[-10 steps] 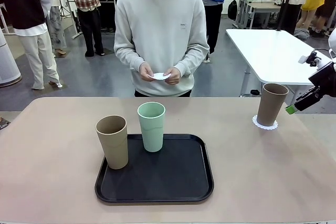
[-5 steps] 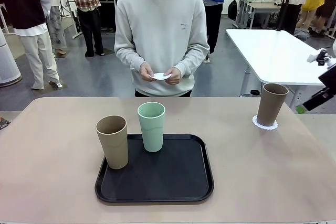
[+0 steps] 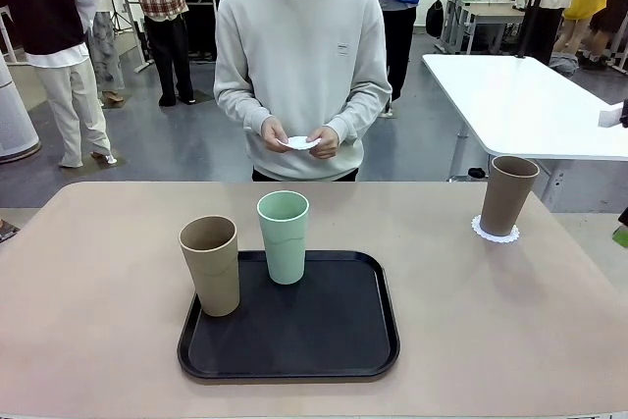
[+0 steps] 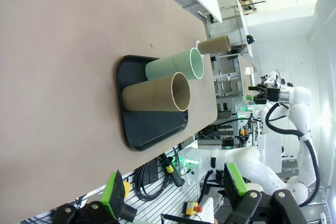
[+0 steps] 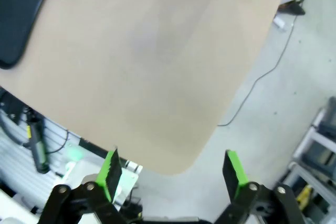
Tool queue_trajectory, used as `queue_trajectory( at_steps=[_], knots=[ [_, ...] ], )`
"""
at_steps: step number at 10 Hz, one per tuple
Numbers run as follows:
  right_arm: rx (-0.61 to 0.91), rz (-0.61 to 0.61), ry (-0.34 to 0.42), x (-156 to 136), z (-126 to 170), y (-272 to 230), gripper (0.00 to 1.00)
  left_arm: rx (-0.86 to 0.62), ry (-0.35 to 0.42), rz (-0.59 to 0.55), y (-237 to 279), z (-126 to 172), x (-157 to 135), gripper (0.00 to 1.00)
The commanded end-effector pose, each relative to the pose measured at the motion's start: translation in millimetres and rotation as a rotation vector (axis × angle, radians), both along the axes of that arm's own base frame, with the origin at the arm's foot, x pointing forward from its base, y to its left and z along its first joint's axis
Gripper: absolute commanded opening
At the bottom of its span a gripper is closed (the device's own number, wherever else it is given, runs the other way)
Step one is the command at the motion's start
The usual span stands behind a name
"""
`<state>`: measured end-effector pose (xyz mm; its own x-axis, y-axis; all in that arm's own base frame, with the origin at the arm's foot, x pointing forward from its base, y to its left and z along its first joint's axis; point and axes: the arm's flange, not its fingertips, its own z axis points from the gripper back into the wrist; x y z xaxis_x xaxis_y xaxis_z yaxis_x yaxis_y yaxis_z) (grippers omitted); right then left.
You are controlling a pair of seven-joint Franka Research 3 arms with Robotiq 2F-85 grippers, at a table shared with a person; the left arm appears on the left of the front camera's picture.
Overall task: Place coasters on the table and set cups on them.
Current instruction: Take one Reusable plastic cup from the Flat Tray and place it on a coaster set by the human.
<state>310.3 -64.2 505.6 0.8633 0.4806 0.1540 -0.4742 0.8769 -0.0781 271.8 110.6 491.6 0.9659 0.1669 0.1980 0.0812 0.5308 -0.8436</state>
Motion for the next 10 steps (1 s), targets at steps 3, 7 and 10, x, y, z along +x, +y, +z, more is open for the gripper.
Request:
queue_trajectory(
  at_steps=[3, 7, 10],
  knots=[
    [0.007, 0.009, -0.004, -0.9, 2.0, -0.1, 1.00, -0.009, -0.011, -0.010, -0.1, 0.1, 0.0, 1.00],
    [0.807, 0.072, 0.020, 15.0, 14.9, -119.4, 1.00, -0.009, -0.011, -0.010, -0.1, 0.1, 0.0, 1.00],
    [1.146, 0.048, 0.009, 14.8, 5.8, -196.1, 1.00, -0.009, -0.011, -0.010, -0.1, 0.1, 0.0, 1.00]
  ],
)
